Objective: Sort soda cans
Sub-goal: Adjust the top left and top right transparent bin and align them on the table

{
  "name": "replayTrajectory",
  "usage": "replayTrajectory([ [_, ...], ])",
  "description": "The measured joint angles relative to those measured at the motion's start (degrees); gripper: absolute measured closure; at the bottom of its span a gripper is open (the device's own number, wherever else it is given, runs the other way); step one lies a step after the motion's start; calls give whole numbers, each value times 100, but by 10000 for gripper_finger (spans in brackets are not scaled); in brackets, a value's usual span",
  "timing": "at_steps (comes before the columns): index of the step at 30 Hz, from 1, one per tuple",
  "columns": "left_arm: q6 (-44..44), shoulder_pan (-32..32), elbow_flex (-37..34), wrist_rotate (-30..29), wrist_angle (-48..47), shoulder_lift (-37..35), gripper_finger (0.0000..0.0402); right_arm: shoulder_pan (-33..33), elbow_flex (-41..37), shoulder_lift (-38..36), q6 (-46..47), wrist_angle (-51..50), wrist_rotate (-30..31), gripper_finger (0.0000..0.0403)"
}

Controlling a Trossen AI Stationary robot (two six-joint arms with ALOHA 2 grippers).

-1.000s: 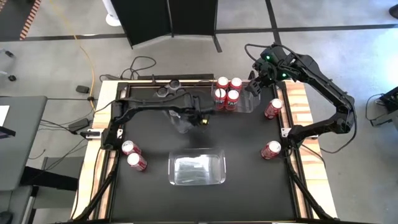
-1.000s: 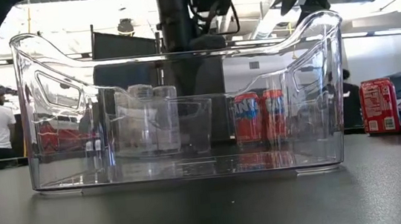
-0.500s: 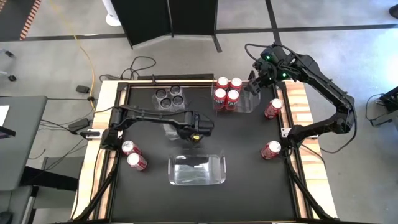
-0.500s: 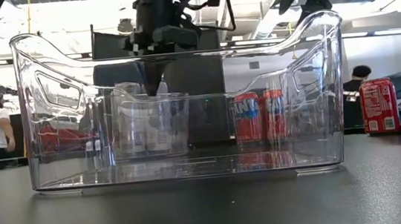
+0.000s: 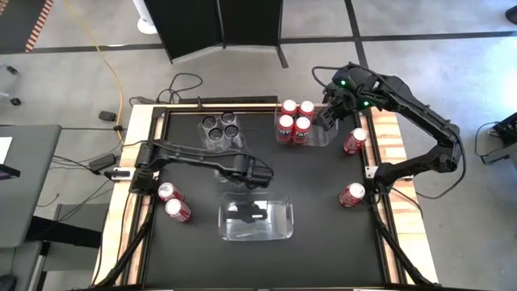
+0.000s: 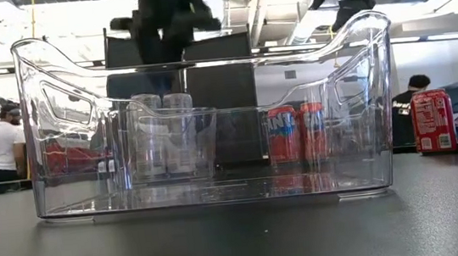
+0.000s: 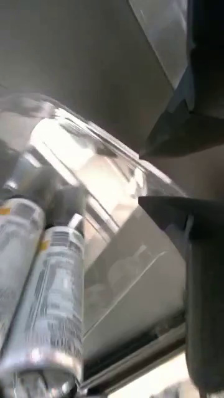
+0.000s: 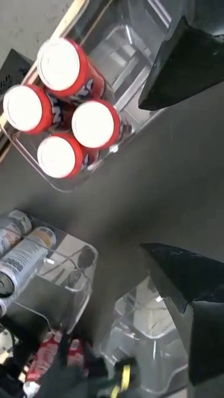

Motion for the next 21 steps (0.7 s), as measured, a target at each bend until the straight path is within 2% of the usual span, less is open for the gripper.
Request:
replayTrajectory([
  [6,-752,-69,-59,-390,20,-996,266,145,0,0,105,121,2,21],
  [10,-1053,9,-469,-665,33,-1693,260,152,-2,0,141,272,1,21],
  [16,-1334,86,-1939,-611,155,-2820,260,154,-2,0,86,267,1,21],
  [21,-1821,87,-3444,-308,1043,-3715,260,239,-2,0,24,248,-48,21],
])
